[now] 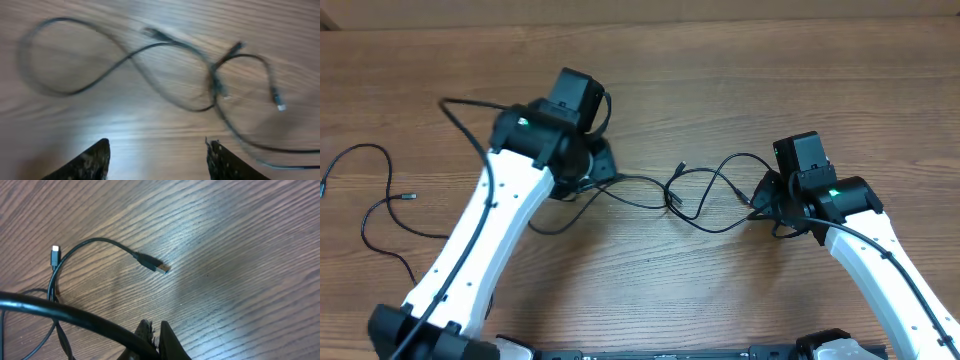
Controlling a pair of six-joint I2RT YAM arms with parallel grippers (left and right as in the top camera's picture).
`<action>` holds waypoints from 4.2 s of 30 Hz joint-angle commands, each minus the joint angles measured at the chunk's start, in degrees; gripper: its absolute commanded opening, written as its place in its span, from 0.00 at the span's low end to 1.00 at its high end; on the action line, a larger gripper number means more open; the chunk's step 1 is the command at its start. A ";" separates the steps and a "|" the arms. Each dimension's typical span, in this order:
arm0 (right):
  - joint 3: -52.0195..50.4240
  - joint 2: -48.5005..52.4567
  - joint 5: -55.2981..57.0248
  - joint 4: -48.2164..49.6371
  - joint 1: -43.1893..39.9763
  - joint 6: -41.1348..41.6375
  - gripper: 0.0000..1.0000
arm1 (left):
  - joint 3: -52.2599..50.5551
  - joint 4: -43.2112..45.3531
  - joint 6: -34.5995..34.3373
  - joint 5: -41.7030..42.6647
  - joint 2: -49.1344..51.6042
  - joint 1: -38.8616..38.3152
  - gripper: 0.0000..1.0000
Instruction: Untangle cables
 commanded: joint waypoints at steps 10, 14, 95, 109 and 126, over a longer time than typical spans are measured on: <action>0.81 -0.68 0.70 0.11 -0.15 -0.22 0.04 | -13.57 16.61 -12.35 10.71 9.01 -0.07 0.55; 0.81 -0.68 0.70 0.13 -0.15 -0.22 0.04 | -13.57 18.75 -12.46 11.41 13.16 -0.07 0.55; 0.81 -0.68 8.92 -5.51 -0.15 1.70 0.04 | 21.59 -1.77 5.75 -31.32 -3.80 36.79 0.04; 0.81 -0.68 8.26 -5.44 -0.15 1.73 0.04 | 30.25 -3.30 4.72 -42.99 -3.98 41.31 0.04; 0.81 -0.68 7.23 -5.51 -0.15 1.70 0.04 | 24.37 -5.14 4.28 -34.56 3.45 41.20 0.04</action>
